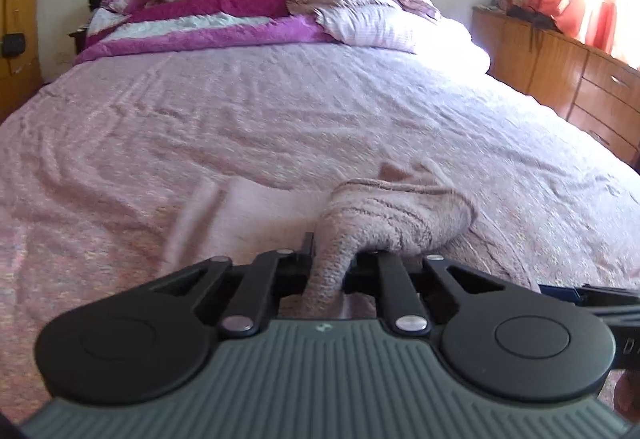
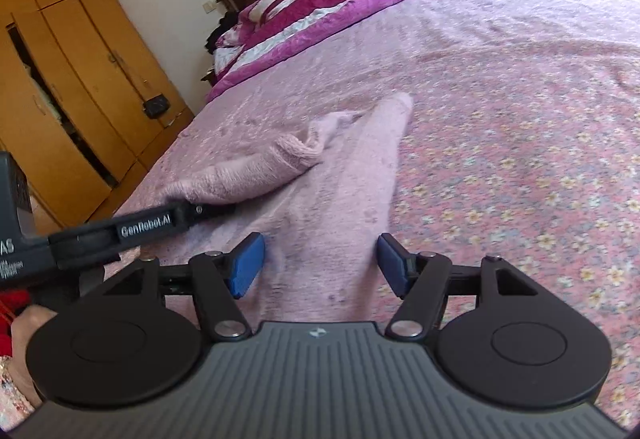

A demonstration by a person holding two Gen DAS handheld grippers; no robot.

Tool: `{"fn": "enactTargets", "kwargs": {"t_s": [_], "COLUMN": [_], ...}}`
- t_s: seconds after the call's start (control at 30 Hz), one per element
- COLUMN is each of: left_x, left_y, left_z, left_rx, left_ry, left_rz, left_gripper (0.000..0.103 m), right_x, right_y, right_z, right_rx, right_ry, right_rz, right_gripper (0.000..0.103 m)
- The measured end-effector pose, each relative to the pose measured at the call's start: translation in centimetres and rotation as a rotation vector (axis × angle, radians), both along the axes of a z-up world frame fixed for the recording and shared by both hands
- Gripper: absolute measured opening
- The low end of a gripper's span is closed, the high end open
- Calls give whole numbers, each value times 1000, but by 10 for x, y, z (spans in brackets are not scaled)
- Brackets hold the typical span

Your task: Fold small clothes

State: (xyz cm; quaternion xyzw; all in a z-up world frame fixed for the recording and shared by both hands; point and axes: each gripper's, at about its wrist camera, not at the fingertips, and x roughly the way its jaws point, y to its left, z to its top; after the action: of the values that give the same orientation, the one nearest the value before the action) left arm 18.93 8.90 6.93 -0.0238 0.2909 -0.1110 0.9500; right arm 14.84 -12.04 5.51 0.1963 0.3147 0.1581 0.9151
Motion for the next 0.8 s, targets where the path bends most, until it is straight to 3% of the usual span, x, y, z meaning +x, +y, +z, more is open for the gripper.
{"fn": "enactTargets", "kwargs": {"t_s": [0.2,0.37,0.47,0.53,0.6,0.8], "left_x": [-4,12,12,9,9,22], "left_y": [37,66,73,78,83,87], "left_z": [18,-4,-12,-12,-10,-11], "left_rx": [-76,-165,-217,-233,-248,-218], "left_ry": [-4,117,143,134,123,126], "left_rz": [91,154,183,208,218,238], "left_gripper": [13,15,25,36,40,53], "right_x": [-4,-5,-6,-7,-6,-6], "right_y": [15,32,37,38,36,35], "right_z": [12,19,17,16,15,10], "right_rx": [-13,-74,-110,-112,-114,-114], "right_ry": [-48,-91,-98,-97,-95,-90], "right_rz": [54,99,103,102,103,96], "right_gripper": [70,70,70,70,70,71]}}
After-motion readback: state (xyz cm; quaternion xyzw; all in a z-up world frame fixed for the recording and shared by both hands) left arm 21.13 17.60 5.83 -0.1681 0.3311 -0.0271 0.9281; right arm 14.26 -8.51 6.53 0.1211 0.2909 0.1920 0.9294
